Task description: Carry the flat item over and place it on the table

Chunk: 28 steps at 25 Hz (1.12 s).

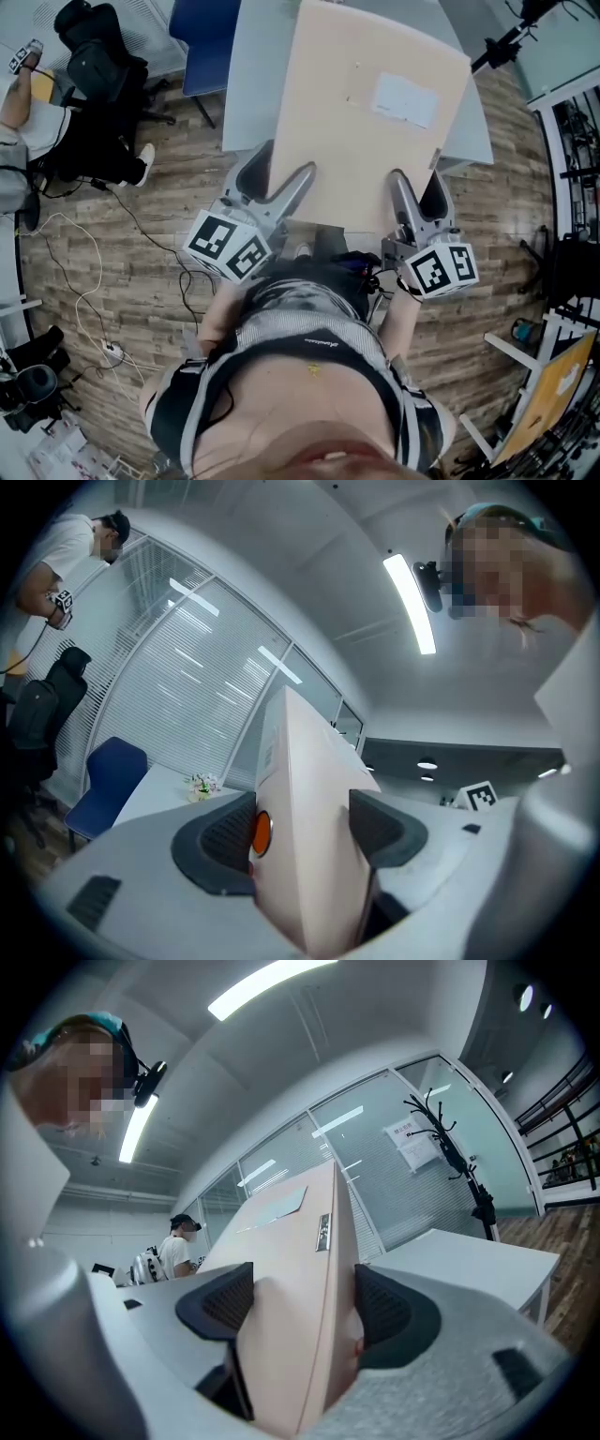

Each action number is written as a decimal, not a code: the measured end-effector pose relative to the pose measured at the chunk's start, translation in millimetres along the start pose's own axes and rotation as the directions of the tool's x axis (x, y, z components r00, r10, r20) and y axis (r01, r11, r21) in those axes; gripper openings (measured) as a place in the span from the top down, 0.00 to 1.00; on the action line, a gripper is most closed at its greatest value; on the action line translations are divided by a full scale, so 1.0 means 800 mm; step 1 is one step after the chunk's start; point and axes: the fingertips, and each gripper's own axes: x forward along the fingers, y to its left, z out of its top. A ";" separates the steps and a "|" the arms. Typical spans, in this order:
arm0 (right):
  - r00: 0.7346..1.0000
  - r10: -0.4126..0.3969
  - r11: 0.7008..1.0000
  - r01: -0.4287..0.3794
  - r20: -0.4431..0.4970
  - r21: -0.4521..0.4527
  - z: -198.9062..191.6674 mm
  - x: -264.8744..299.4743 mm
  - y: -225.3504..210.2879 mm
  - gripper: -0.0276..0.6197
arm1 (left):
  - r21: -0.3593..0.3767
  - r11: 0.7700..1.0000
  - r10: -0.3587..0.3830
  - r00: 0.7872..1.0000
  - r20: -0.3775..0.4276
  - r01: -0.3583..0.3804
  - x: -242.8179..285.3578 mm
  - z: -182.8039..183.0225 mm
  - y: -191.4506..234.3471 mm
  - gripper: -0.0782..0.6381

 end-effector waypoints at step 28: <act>0.985 0.096 0.994 -0.088 -0.144 0.061 0.050 0.229 -0.150 0.46 | -0.086 0.985 0.144 0.989 -0.034 -0.147 0.217 0.016 0.113 0.47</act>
